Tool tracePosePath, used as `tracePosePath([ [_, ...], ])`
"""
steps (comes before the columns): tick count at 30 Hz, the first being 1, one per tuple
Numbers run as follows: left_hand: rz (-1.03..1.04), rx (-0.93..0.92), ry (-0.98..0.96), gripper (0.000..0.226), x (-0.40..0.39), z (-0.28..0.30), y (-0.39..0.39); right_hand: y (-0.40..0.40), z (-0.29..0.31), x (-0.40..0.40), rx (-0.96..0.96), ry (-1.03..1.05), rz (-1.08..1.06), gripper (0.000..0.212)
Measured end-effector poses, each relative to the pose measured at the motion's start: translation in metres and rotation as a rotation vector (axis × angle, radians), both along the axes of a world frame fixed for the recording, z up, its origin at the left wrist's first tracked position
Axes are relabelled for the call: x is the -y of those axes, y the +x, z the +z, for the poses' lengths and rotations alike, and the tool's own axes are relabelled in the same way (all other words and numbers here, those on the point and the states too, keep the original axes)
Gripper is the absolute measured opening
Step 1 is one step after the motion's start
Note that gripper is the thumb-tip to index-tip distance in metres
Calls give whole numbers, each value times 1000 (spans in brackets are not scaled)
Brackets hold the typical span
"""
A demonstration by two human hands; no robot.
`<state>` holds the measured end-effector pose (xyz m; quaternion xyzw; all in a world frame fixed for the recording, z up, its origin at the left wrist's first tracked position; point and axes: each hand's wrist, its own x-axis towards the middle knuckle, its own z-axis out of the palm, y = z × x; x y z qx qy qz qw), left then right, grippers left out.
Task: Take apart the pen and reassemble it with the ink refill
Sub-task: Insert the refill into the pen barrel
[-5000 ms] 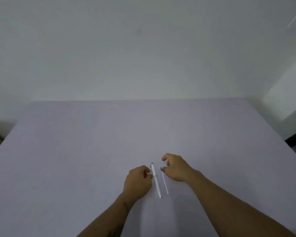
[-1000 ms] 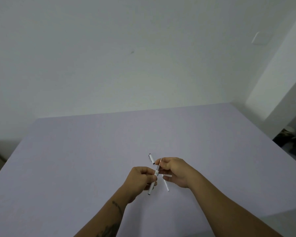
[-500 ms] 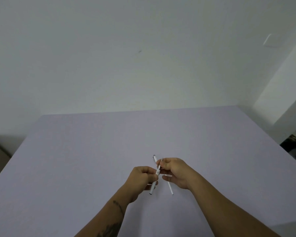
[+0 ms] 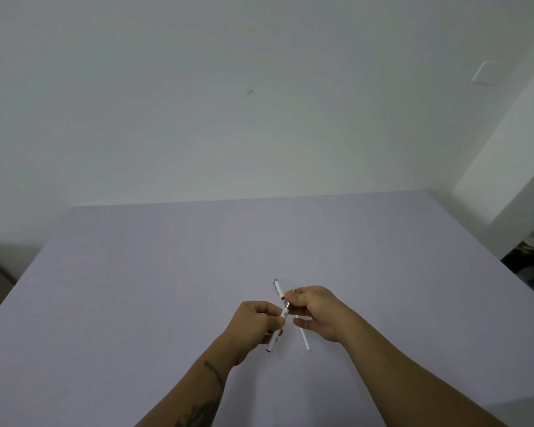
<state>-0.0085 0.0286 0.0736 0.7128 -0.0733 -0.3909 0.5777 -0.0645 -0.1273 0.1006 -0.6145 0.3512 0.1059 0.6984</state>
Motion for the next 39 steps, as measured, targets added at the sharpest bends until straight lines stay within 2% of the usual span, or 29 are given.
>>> tracePosePath([
  [9,-5,-11,16,12,0,1,-7,-11,-2,1,-8,6,9,17],
  [20,-5,3,29,13,0,2,-8,-10,-1,-5,-9,-127,-18,15],
  [23,4,6,27,13,-2,2,-8,-10,0,-7,-13,-117,-13,22],
  [27,23,9,14,13,-4,1,-8,-10,-2,-7,3,-58,-15,16],
  [32,26,15,7,14,-5,3,-9,-9,-8,-8,9,-48,-14,21],
  [39,13,29,26,13,-7,2,-9,-8,-7,-10,32,-136,-14,16],
])
